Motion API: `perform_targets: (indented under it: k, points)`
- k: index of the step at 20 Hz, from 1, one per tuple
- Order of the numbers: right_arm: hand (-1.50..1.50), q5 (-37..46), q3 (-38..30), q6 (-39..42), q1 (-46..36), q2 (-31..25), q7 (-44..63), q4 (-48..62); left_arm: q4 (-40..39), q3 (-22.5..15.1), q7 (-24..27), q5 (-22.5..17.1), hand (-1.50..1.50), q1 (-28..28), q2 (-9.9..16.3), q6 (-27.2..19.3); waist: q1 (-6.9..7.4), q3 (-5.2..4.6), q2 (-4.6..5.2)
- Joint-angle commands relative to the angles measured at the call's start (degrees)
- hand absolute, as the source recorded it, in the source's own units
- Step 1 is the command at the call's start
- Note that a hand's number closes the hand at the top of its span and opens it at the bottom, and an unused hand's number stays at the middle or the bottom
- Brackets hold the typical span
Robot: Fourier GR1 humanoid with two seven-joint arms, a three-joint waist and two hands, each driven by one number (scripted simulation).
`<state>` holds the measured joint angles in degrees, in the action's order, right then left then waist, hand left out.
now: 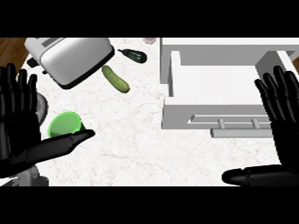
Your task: Pick up the cup, place it into the drawer and close the drawer
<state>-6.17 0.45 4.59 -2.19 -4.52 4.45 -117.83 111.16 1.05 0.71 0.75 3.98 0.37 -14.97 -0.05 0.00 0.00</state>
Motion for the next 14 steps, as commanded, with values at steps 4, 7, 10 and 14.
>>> perform_targets:
  k: [4,7,10,14]
  points:
    - [-1.50,-0.33,-1.21,-0.53,-3.31,0.45,0.96,2.26,-5.48,-4.91,3.87,-0.52,-1.50,1.67,-0.34,-6.08,-0.05,0.00,0.01]
    - [-1.50,2.51,1.83,-2.10,-3.67,1.53,4.04,-0.43,-0.71,1.27,-3.51,-1.05,-1.50,4.33,1.21,-2.78,0.05,0.00,-0.03]
    - [-1.50,2.07,0.76,-0.38,-2.38,1.85,-2.07,4.17,-6.26,1.25,0.16,-0.64,-1.50,5.17,0.24,-3.22,0.00,0.00,0.02]
    - [-1.50,1.29,-0.25,1.21,-0.07,1.51,-5.49,4.60,-7.64,-1.30,5.26,-1.11,-1.50,0.33,-0.35,-4.38,0.02,0.00,0.00]
